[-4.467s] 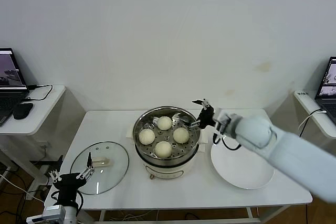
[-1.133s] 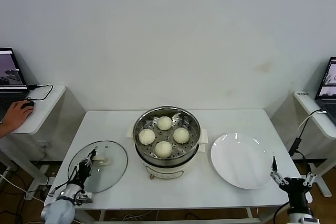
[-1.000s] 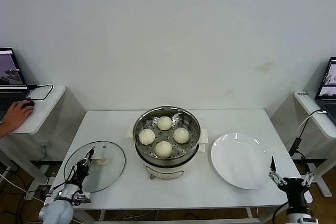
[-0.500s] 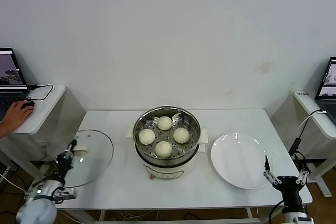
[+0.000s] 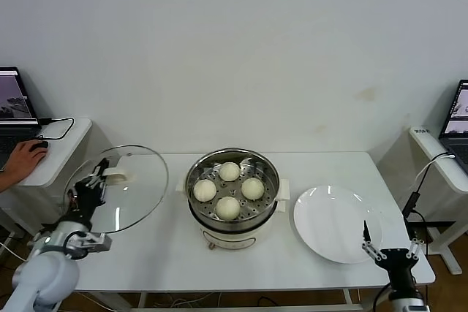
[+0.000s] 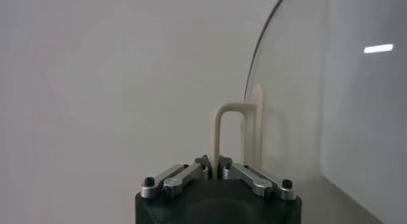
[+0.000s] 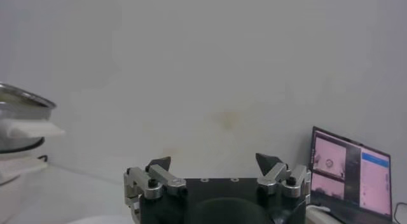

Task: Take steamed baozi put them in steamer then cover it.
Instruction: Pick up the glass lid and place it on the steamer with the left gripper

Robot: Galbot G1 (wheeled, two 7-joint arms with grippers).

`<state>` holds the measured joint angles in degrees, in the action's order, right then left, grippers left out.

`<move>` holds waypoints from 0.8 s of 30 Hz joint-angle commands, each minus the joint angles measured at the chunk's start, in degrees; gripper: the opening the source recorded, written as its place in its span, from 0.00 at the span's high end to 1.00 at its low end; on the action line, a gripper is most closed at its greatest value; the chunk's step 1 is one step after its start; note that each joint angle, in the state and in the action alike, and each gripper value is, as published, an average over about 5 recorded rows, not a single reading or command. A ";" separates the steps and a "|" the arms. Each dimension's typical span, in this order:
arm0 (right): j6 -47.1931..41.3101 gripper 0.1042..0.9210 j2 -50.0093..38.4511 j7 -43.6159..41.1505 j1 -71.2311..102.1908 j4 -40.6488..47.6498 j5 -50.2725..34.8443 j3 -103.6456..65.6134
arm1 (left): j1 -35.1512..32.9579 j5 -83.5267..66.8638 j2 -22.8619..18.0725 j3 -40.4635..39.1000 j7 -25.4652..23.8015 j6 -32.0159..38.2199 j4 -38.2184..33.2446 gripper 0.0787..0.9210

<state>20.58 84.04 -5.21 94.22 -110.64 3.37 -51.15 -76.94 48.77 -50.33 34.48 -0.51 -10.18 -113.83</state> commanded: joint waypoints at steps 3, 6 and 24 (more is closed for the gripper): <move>1.52 0.12 1.08 1.60 -1.47 3.78 7.27 3.28 | 18.89 2.31 -0.29 -26.86 -7.50 -14.59 -4.34 0.92; 1.14 0.12 1.35 1.65 -1.69 4.24 7.98 4.19 | 22.50 8.41 -4.73 -30.76 -10.82 -16.17 -2.58 0.92; 0.71 0.12 2.34 1.68 -1.82 5.88 10.48 6.42 | 27.73 26.95 -24.56 -33.71 -16.88 -16.47 8.85 0.92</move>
<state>21.30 86.11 -3.70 92.51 -105.71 12.28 -45.64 -53.71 66.76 -64.36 5.40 -14.37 -24.50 -110.40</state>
